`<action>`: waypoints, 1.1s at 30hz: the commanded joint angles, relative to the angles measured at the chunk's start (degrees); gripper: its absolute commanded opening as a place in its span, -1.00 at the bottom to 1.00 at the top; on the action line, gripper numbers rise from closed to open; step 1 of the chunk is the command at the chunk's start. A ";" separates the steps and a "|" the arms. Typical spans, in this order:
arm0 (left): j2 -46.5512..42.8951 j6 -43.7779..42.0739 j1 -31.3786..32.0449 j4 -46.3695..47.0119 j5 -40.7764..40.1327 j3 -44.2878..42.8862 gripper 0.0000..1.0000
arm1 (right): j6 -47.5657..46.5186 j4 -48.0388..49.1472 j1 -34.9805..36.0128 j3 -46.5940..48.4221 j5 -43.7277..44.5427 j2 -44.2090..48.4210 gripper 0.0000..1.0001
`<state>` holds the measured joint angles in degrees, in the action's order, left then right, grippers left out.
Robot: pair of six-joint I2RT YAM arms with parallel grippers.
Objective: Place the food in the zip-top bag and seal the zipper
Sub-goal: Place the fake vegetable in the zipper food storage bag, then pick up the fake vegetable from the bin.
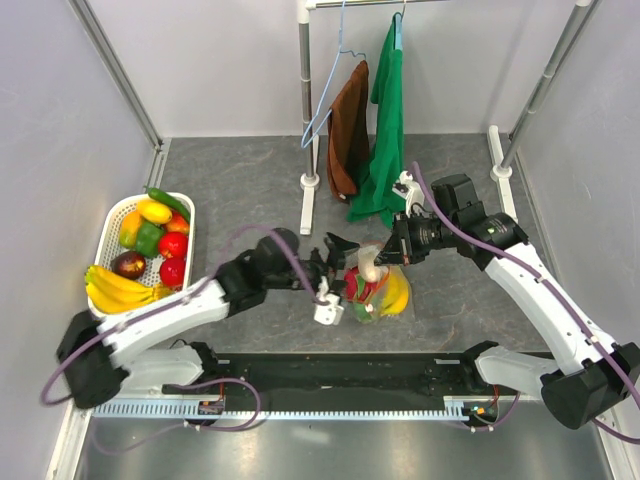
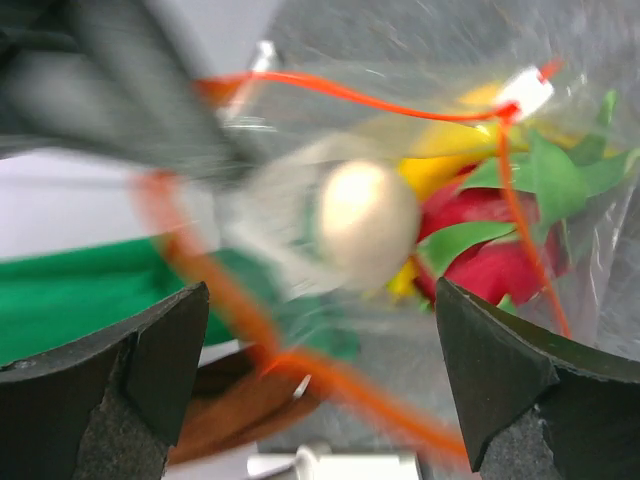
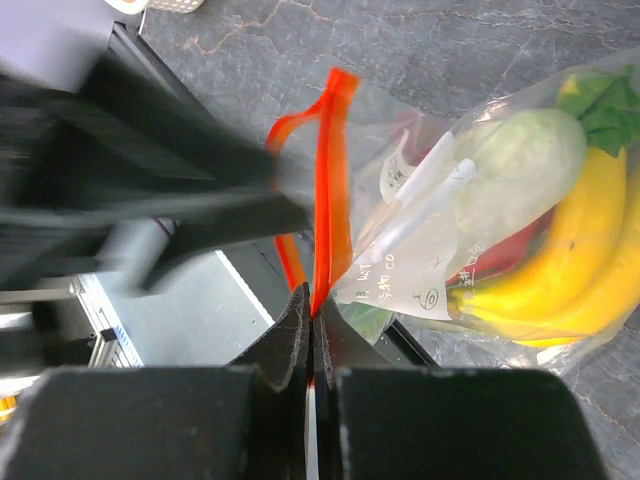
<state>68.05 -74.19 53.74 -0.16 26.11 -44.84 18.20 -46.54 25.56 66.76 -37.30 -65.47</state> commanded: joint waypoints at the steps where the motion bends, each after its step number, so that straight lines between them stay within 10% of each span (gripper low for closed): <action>1: -15.55 15.10 -0.12 -20.43 2.71 -11.82 0.99 | 0.00 2.95 -0.86 1.27 -0.15 1.14 -1.00; 6: -21.81 38.04 -4.50 -33.30 -5.80 -17.73 0.99 | -0.44 2.60 -1.22 1.70 1.17 1.05 -1.00; 14: -19.73 53.54 -48.07 -47.18 4.99 -19.49 0.96 | -1.06 2.51 -1.30 1.35 2.14 0.70 -1.00; 19: 1.09 56.08 -76.00 -51.25 16.16 -29.76 0.83 | -1.23 2.51 -1.30 1.35 2.58 0.61 -1.00; 33: 34.07 65.31 -86.78 -34.73 2.99 -49.81 0.75 | -1.15 2.86 -1.39 0.03 2.32 0.87 -1.00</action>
<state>98.94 -12.80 -33.34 -41.32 32.51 -90.78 17.67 -46.33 24.51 66.76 -34.85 -65.47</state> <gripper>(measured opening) 0.877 0.010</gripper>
